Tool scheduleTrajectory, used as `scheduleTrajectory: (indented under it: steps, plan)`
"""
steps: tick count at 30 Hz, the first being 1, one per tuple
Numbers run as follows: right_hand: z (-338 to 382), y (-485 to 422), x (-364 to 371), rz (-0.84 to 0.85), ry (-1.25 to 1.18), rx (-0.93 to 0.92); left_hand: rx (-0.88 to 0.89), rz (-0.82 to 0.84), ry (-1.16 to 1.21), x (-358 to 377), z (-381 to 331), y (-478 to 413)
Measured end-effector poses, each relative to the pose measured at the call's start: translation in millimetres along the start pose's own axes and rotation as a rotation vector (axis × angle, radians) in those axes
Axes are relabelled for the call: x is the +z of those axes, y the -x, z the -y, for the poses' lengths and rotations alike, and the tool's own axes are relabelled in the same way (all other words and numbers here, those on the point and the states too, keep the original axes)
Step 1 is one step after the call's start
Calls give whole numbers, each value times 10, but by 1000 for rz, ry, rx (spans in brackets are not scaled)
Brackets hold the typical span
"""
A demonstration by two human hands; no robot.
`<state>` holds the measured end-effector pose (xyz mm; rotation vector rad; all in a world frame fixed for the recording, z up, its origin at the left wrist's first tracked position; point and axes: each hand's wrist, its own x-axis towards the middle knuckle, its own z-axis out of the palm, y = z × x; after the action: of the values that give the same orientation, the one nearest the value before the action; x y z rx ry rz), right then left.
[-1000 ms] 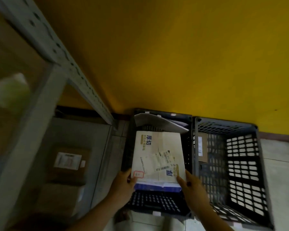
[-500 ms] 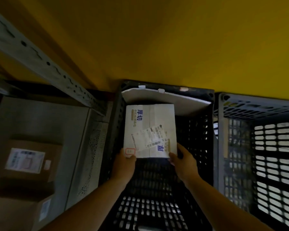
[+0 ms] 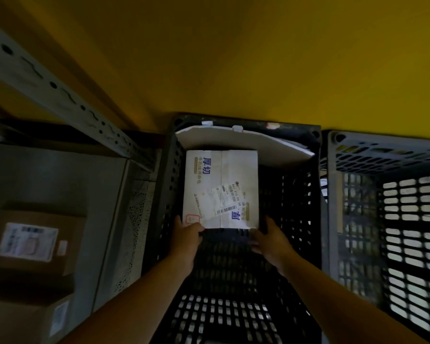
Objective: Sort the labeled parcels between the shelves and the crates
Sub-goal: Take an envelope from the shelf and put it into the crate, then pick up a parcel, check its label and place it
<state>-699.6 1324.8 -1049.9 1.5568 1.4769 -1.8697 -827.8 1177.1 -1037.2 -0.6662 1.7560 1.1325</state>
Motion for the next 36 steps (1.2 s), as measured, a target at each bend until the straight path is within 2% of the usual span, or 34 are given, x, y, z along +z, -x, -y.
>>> scheduleTrajectory:
  steps: [3, 7, 11, 17, 21, 29, 33, 36]
  plan:
    - [63, 417, -29, -27, 80, -42, 31, 5, -75, -77, 43, 326]
    - [258, 1115, -23, -45, 58, -65, 126, 90, -234, -184, -118, 1050]
    - [674, 1964, -49, -25, 7, -122, 144, 246, -136, -426, -463, 2008]
    - [1548, 3752, -118, -10, -108, -267, 253, 239, 101, -971, -1062, 3629]
    - [2010, 5032, -161, 20, -124, -403, 352, 238, 113, -1356, -1371, 4792]
    - [2556, 6966, -341, 160, -113, -707, 700, 278, 35, -1900, -1699, 6794]
    - [2828, 7484, -428, 300, -35, -888, 912, 212, 96, -2011, -1762, 7562]
    - [3009, 7893, -484, 481, 27, -1022, 1082, 50, 245, -2038, -1548, 8193]
